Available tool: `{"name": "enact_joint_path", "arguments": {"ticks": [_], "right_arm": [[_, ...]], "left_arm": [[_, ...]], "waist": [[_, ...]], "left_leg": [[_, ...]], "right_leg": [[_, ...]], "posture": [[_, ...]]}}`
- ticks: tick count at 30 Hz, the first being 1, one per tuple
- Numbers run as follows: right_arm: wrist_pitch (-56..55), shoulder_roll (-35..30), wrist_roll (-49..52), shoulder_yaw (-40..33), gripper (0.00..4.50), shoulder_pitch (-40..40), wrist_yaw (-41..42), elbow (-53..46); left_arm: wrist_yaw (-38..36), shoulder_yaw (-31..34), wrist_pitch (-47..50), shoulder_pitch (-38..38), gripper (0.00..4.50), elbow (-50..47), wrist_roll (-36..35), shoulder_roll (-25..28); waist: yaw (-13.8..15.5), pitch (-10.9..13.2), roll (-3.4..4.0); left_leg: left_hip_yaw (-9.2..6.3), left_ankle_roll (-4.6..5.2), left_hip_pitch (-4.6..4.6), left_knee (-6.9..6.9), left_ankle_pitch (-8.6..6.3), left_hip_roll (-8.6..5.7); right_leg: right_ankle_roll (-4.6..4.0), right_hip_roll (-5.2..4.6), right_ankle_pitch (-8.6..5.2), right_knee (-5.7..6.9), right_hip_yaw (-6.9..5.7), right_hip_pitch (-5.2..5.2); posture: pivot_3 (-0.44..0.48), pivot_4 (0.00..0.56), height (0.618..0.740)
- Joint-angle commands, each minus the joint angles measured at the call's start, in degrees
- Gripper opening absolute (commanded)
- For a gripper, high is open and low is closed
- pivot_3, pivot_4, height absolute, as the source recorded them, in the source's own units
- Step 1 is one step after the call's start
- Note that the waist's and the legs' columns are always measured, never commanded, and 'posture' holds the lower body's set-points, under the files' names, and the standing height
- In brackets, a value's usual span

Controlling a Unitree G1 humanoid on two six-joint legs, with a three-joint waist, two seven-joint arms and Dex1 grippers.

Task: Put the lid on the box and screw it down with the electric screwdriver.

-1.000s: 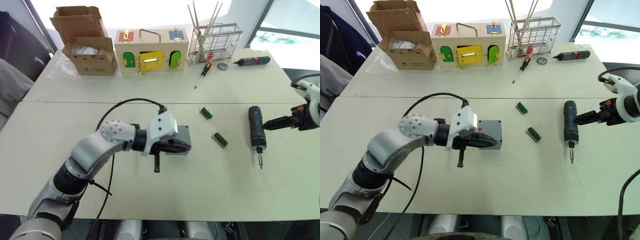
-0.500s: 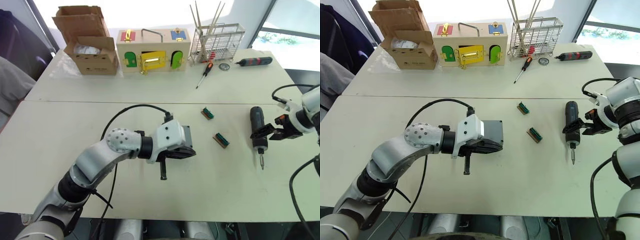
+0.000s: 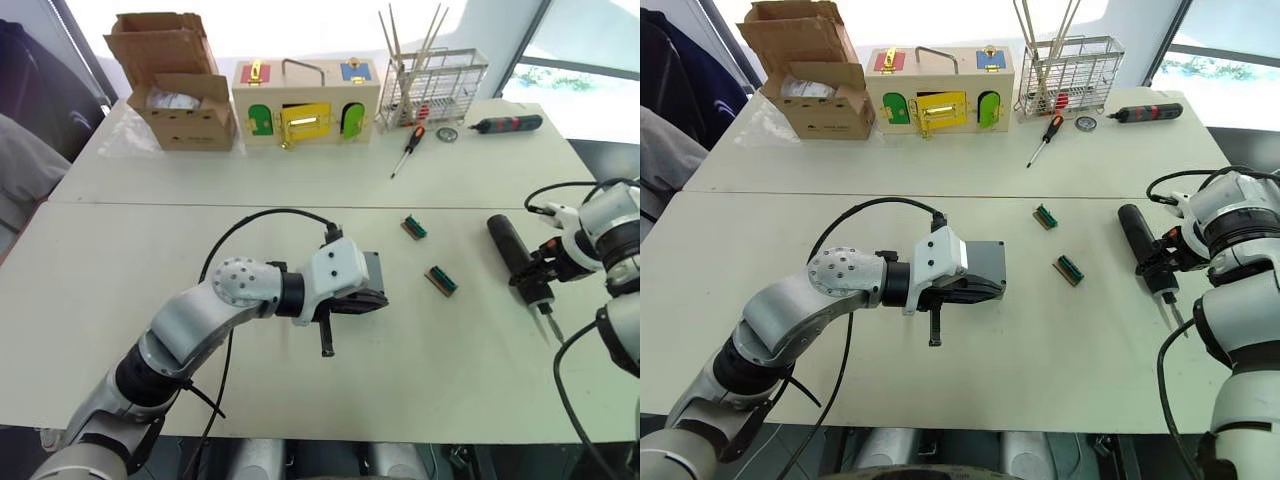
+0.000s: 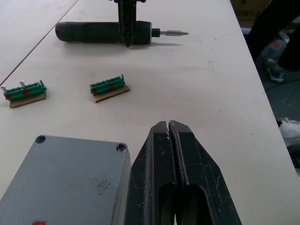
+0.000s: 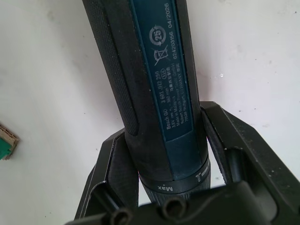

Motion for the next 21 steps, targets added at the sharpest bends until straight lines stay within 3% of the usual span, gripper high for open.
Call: {"name": "enact_joint_path", "arguments": {"ticks": [1,5,8,11,15,17,19,21], "right_arm": [[-1.23,0.39,-2.14,-0.24,1.84,2.29,0.76,0.68],[-5.7,-0.34,-2.9,-3.42,1.84,1.08,-0.51,1.32],[-8.86,-0.83,-0.37,-10.83,1.84,-6.21,-4.26,4.03],[-10.31,-3.13,2.14,-17.99,1.84,-13.03,-7.94,4.0],[-10.03,-4.82,3.53,-22.7,1.84,-14.74,-9.5,1.13],[-11.29,-5.77,8.98,-32.54,1.84,-7.5,-13.19,-13.34],[-16.81,-1.12,16.78,-48.35,1.84,3.54,-19.57,-32.81],[-18.76,7.25,22.33,-58.93,1.84,12.34,-26.52,-49.03]], "left_arm": [[0.21,1.16,-0.49,-0.3,0.0,-1.17,0.07,-0.11],[0.0,1.44,-0.77,0.15,0.0,-0.06,0.61,0.76],[-0.94,1.91,-2.35,0.97,0.0,3.15,1.98,2.49],[-2.37,4.38,-3.92,1.41,0.0,6.24,1.73,4.07],[-4.06,5.95,-5.39,1.68,0.0,7.96,2.75,6.68],[-5.72,8.68,-5.06,1.11,0.0,8.68,2.13,9.5],[-7.23,10.64,-4.61,0.31,0.0,9.14,1.0,11.44],[-8.32,10.8,-4.64,-0.51,0.0,9.62,1.28,12.68]], "waist": [[0.05,-0.04,-0.07],[0.06,-0.05,-0.08],[-0.17,0.03,0.05],[-0.3,0.16,0.61],[-0.07,0.16,0.6],[0.08,0.16,0.55],[0.1,0.15,0.47],[-0.11,0.12,0.61]], "left_leg": [[-0.02,0.0,0.04,0.0,0.0,0.0],[-0.11,0.0,0.19,-0.01,-0.01,-0.02],[-0.05,0.0,0.21,-0.01,-0.01,-0.04],[0.26,0.0,0.15,-0.09,-0.01,-0.05],[0.2,-0.09,-0.15,-0.36,0.04,0.12],[0.09,-0.11,-0.19,-0.36,0.04,0.13],[-0.03,-0.13,-0.27,-0.19,0.06,0.11],[0.03,-0.12,-0.36,-0.01,0.06,0.04]], "right_leg": [[0.0,0.0,0.0,0.0,0.0,0.05],[0.0,0.0,0.0,-0.01,-0.04,0.25],[0.0,0.0,0.0,-0.03,-0.02,0.31],[0.0,-0.07,0.0,0.04,0.14,-0.09],[0.01,0.04,0.0,0.11,-0.03,-0.58],[0.01,0.05,0.0,0.1,-0.14,-0.52],[0.01,0.05,0.0,0.07,-0.2,-0.36],[0.02,-0.02,0.01,0.17,-0.12,-0.38]], "posture": [[0.0,0.15,0.74],[0.0,0.15,0.74],[0.0,0.15,0.74],[0.0,0.15,0.74],[0.0,0.15,0.74],[0.0,0.15,0.74],[0.0,0.15,0.74],[0.0,0.15,0.74]]}}
